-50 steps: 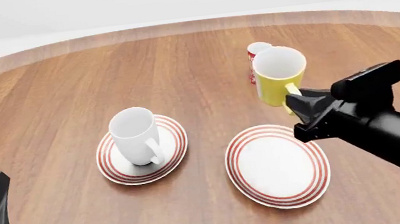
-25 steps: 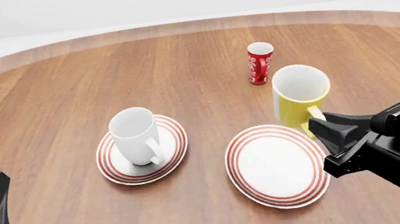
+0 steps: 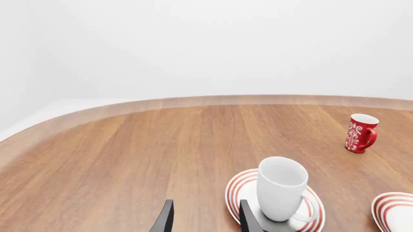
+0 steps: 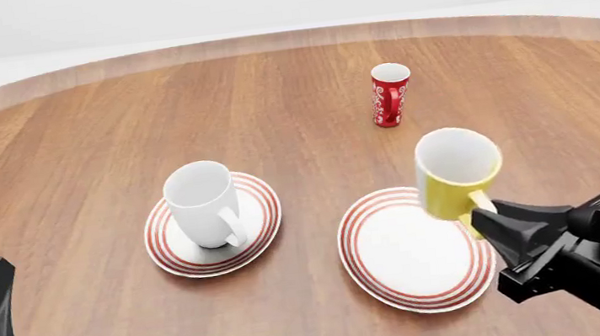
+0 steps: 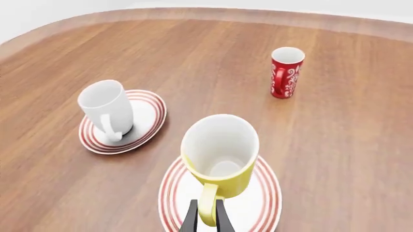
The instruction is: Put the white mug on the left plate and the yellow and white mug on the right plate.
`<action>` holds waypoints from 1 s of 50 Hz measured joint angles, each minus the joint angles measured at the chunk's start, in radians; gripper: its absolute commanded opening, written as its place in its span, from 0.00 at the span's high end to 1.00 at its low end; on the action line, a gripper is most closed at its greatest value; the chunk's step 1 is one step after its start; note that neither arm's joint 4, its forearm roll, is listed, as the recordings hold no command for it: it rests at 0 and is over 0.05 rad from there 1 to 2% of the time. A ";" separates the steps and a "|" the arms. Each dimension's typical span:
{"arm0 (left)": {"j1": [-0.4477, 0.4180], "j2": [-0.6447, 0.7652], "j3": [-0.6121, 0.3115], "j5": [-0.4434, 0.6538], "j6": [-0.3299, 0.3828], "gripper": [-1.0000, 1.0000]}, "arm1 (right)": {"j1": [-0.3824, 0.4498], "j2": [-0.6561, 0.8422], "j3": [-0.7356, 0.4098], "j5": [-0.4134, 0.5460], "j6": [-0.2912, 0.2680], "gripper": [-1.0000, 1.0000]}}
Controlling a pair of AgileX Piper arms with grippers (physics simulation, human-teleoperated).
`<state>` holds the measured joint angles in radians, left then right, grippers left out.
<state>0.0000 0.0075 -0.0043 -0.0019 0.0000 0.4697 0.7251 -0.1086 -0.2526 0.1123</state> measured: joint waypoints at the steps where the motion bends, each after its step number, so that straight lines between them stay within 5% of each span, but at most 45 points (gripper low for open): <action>1: 0.000 0.000 0.000 0.000 0.000 0.00 | 0.002 0.004 0.003 -0.004 0.001 1.00; 50: 0.000 0.000 0.000 0.000 0.000 0.00 | 0.069 0.345 0.056 -0.289 0.049 1.00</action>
<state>0.0000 0.0075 -0.0043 -0.0019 0.0000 0.5391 1.0703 -0.0521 -0.5415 0.1610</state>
